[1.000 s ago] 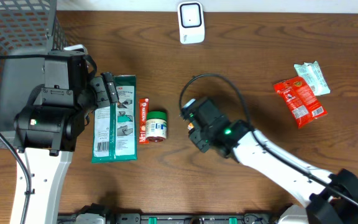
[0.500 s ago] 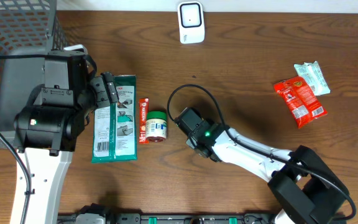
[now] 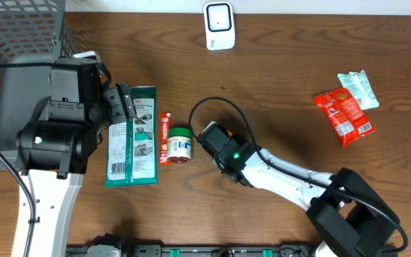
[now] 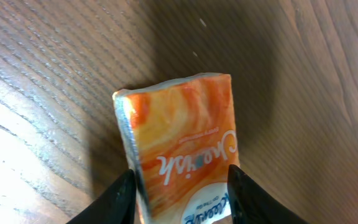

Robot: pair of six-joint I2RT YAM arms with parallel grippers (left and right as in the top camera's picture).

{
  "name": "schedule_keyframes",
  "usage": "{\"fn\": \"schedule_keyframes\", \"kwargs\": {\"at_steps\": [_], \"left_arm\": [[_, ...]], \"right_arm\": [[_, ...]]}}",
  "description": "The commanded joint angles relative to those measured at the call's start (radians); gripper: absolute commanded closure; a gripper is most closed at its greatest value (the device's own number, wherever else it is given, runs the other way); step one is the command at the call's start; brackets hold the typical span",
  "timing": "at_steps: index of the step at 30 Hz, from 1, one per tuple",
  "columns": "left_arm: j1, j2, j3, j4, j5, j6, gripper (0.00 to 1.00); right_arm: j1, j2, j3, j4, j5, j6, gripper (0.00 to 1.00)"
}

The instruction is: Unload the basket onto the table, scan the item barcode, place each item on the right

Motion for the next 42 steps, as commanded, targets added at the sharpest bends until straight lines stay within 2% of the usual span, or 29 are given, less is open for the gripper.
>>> {"fn": "schedule_keyframes", "kwargs": {"at_steps": [1, 13, 19, 25, 27, 29, 31, 37, 42], "left_arm": [[0.002, 0.004, 0.004, 0.001, -0.009, -0.009, 0.13], [0.002, 0.004, 0.004, 0.001, -0.009, -0.009, 0.13], [0.002, 0.004, 0.004, 0.001, -0.009, -0.009, 0.13], [0.002, 0.004, 0.004, 0.001, -0.009, -0.009, 0.13], [0.002, 0.004, 0.004, 0.001, -0.009, -0.009, 0.13], [0.002, 0.004, 0.004, 0.001, -0.009, -0.009, 0.13], [0.002, 0.004, 0.004, 0.001, -0.009, -0.009, 0.13], [0.002, 0.004, 0.004, 0.001, -0.009, -0.009, 0.13], [0.002, 0.004, 0.004, 0.001, -0.009, -0.009, 0.13]], "right_arm": [[0.035, 0.006, 0.013, -0.002, 0.020, -0.005, 0.62], [0.019, 0.009, -0.010, -0.011, 0.016, -0.004, 0.62], [0.019, 0.021, -0.026, 0.007, 0.016, -0.008, 0.59], [0.019, 0.034, -0.026, 0.011, -0.002, -0.008, 0.70], [0.019, 0.034, -0.026, 0.013, -0.017, -0.008, 0.78], [0.018, 0.034, -0.026, 0.013, -0.018, -0.007, 0.91], [0.018, 0.024, -0.019, 0.011, -0.018, 0.002, 0.97], [-0.012, -0.086, 0.031, -0.017, -0.100, 0.087, 0.99], [-0.108, -0.175, 0.031, -0.047, -0.375, 0.160, 0.99]]}}
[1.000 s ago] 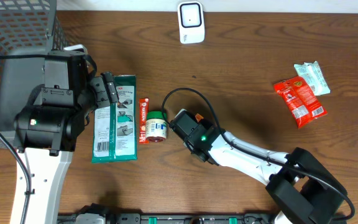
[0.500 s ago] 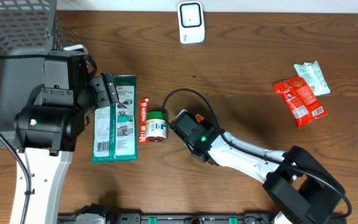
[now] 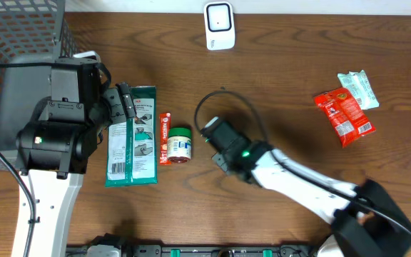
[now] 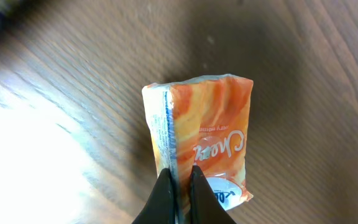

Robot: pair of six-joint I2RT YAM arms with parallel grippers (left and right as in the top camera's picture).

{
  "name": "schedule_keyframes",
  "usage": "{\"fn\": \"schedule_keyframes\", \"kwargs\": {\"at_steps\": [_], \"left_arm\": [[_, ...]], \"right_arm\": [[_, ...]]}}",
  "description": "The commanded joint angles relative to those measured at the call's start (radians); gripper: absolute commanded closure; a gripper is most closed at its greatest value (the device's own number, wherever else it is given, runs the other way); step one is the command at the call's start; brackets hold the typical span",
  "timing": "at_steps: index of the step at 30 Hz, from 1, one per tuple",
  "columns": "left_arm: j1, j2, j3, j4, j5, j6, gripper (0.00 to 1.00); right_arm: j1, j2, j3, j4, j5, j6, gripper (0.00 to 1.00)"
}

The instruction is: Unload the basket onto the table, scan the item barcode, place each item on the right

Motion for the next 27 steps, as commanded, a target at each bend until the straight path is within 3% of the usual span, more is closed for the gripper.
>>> {"fn": "schedule_keyframes", "kwargs": {"at_steps": [1, 6, 9, 17, 27], "left_arm": [[0.002, 0.003, 0.004, 0.001, -0.009, -0.009, 0.13], [0.002, 0.003, 0.004, 0.001, -0.009, -0.009, 0.13], [0.002, 0.003, 0.004, 0.001, -0.009, -0.009, 0.13], [0.002, 0.003, 0.004, 0.001, -0.009, -0.009, 0.13], [0.002, 0.003, 0.004, 0.001, -0.009, -0.009, 0.13]], "right_arm": [[-0.105, -0.090, 0.029, -0.024, -0.310, 0.120, 0.99], [-0.317, -0.093, 0.027, -0.057, -0.738, 0.179, 0.99], [-0.430, -0.090, 0.021, -0.072, -0.887, 0.179, 0.99], [-0.609, -0.081, -0.011, -0.085, -0.990, 0.130, 0.99], [-0.658, 0.062, -0.077, 0.066, -1.216, 0.138, 0.99]]}}
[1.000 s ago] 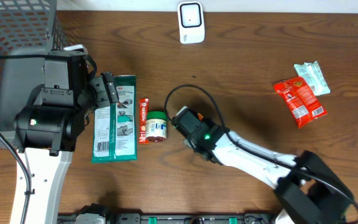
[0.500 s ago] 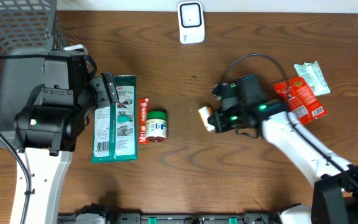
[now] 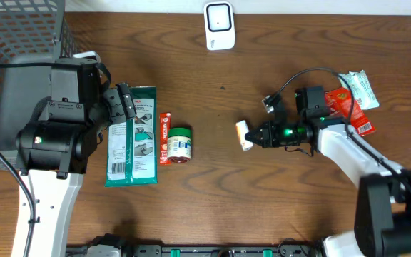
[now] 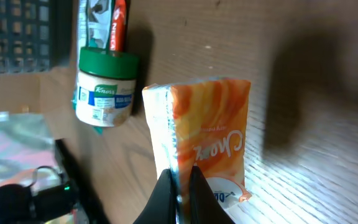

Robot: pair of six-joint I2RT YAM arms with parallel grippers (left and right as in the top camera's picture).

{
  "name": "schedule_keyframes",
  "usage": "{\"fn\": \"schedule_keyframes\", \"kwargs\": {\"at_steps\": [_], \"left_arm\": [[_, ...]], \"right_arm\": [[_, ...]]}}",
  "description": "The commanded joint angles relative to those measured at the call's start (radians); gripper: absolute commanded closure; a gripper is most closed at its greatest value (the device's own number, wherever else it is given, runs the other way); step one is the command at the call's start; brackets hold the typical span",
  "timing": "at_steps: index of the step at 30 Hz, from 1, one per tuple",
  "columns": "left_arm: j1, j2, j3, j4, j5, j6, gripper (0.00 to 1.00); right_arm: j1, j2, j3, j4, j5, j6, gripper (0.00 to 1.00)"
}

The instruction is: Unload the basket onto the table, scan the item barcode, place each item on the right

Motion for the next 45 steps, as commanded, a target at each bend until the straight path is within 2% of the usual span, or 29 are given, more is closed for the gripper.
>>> {"fn": "schedule_keyframes", "kwargs": {"at_steps": [1, 7, 13, 20, 26, 29, 33, 38, 42, 45], "left_arm": [[0.002, 0.004, 0.004, 0.002, -0.010, -0.009, 0.13], [0.002, 0.004, 0.004, 0.002, -0.009, -0.009, 0.13], [0.002, 0.004, 0.004, 0.002, -0.010, -0.009, 0.13], [0.002, 0.004, 0.004, 0.002, -0.009, -0.009, 0.13], [0.002, 0.004, 0.004, 0.002, -0.009, -0.009, 0.13], [0.002, 0.004, 0.004, 0.002, -0.009, -0.009, 0.13], [0.002, 0.004, 0.004, 0.002, -0.009, -0.009, 0.13], [0.002, 0.004, 0.004, 0.002, -0.009, -0.009, 0.13], [0.002, 0.004, 0.004, 0.002, -0.009, -0.009, 0.13], [0.002, 0.004, 0.004, 0.002, -0.009, -0.009, 0.13]], "right_arm": [[-0.016, 0.069, -0.013, 0.032, -0.124, 0.003, 0.99], [-0.016, 0.138, -0.013, 0.071, -0.120, 0.002, 0.99], [-0.016, 0.142, -0.013, 0.071, -0.053, 0.002, 0.82], [-0.016, 0.142, -0.013, 0.071, -0.049, 0.003, 0.75], [-0.016, 0.138, 0.011, 0.070, -0.049, 0.010, 0.50], [-0.016, 0.123, 0.038, 0.064, -0.035, 0.011, 0.45], [-0.014, 0.088, 0.113, -0.015, 0.080, 0.011, 0.44], [0.013, 0.041, 0.251, -0.195, 0.278, 0.010, 0.42], [0.093, 0.029, 0.348, -0.328, 0.453, 0.010, 0.39], [0.176, 0.029, 0.356, -0.351, 0.562, 0.010, 0.39]]}}
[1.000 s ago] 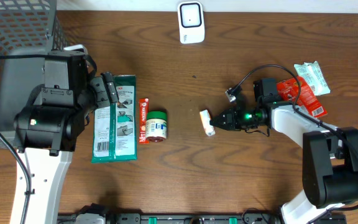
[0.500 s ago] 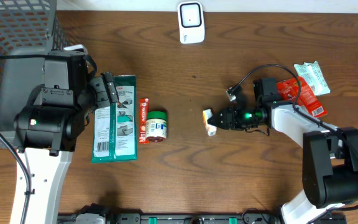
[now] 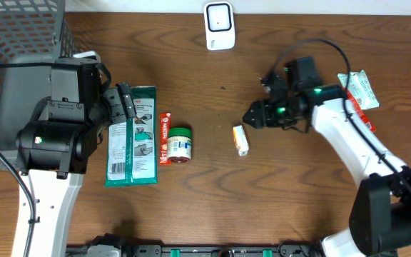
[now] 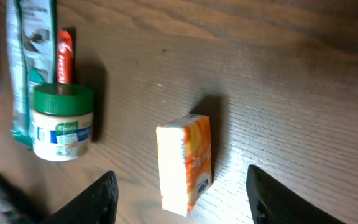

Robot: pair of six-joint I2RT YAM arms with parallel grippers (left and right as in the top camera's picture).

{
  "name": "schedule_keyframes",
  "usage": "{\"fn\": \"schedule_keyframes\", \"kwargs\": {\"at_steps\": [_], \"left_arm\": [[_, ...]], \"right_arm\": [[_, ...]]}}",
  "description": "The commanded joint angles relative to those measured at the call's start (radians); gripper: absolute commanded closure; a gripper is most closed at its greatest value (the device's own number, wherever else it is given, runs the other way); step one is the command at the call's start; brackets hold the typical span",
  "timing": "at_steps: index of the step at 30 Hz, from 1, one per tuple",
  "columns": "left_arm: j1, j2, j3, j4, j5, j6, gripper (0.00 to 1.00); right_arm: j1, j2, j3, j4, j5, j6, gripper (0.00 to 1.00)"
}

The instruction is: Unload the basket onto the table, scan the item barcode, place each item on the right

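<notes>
A small orange-and-white packet lies on the wooden table, right of the jar; in the right wrist view the packet stands on its edge. My right gripper is open just up and right of it, its fingers wide on either side of the packet in the wrist view and not touching it. The white barcode scanner stands at the far edge. My left gripper hovers over a green pouch; its jaws are not readable from above.
A green-lidded jar and a red stick packet lie beside the pouch. A red packet and a white-green packet are at the right. A wire basket fills the far left corner.
My right gripper was shut on the orange packet and holding it. Now the gripper is open, the packet rests on the table, and the gripper sits back up and to the right.
My right gripper stood open around the orange packet just right of the jar. Then it was shut on it. Later the arm reached in from the right, still holding the packet right of the jar. Now the packet lies released there. The left arm has stayed still.
</notes>
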Motion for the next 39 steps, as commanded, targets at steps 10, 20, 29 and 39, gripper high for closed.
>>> {"fn": "schedule_keyframes", "kwargs": {"at_steps": [10, 20, 29, 39], "left_arm": [[0.002, 0.004, 0.004, 0.001, -0.009, -0.009, 0.13], [0.002, 0.004, 0.004, 0.001, -0.009, -0.009, 0.13], [0.002, 0.004, 0.004, 0.001, -0.009, -0.009, 0.13], [0.002, 0.004, 0.004, 0.001, -0.010, -0.009, 0.13]], "right_arm": [[0.297, 0.007, -0.050, -0.017, 0.520, 0.000, 0.31], [0.308, 0.010, -0.137, 0.087, 0.462, 0.049, 0.35], [0.308, 0.010, -0.218, 0.204, 0.456, 0.048, 0.53], [0.308, 0.010, -0.239, 0.245, 0.456, 0.048, 0.70]]}}
